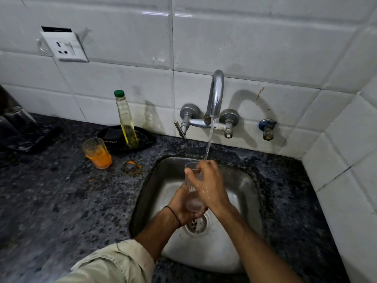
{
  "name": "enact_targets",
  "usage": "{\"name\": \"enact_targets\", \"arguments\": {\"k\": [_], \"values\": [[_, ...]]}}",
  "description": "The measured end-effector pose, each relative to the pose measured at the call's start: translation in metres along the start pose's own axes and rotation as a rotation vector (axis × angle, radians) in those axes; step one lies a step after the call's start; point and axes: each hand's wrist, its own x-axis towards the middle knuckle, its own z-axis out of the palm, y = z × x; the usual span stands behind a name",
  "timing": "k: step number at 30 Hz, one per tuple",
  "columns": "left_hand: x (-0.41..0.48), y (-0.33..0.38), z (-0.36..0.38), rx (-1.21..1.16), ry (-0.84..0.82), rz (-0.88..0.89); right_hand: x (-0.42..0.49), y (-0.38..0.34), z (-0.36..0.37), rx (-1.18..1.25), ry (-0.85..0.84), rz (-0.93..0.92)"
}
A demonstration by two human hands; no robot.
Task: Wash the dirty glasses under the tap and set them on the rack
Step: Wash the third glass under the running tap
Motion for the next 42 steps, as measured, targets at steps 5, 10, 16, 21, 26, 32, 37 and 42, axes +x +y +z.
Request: {"name": "enact_targets", "arguments": {"k": [5, 10, 16, 21, 26, 32, 37, 42], "values": [[0.015, 0.000, -0.007, -0.057, 0.043, 0.217, 0.004, -0.014, -0.007, -0.603, 0.098, -0.312], [0.025, -0.003, -0.006, -0.104, 0.047, 0.312, 0.002, -0.034, -0.004, -0.778, 0.111, -0.279], [0.020, 0.001, -0.030, -0.045, -0.009, 0.086, 0.027, -0.023, -0.041, -0.246, -0.502, -0.230], [0.016, 0.008, -0.028, 0.095, -0.076, -0.034, 0.027, -0.018, -0.052, -0.270, -0.495, -0.314], [0.020, 0.009, -0.024, -0.053, -0.051, 0.190, 0.021, -0.024, -0.036, -0.320, -0.307, -0.134], [0.016, 0.011, -0.034, 0.060, -0.098, -0.076, 0.025, -0.012, -0.050, -0.339, -0.553, -0.436], [0.027, 0.003, -0.029, -0.038, -0.004, 0.153, 0.018, -0.012, -0.032, -0.241, -0.353, -0.156], [0.020, 0.007, -0.043, -0.066, 0.018, 0.066, 0.017, -0.007, -0.030, 0.031, -0.341, 0.018]]}}
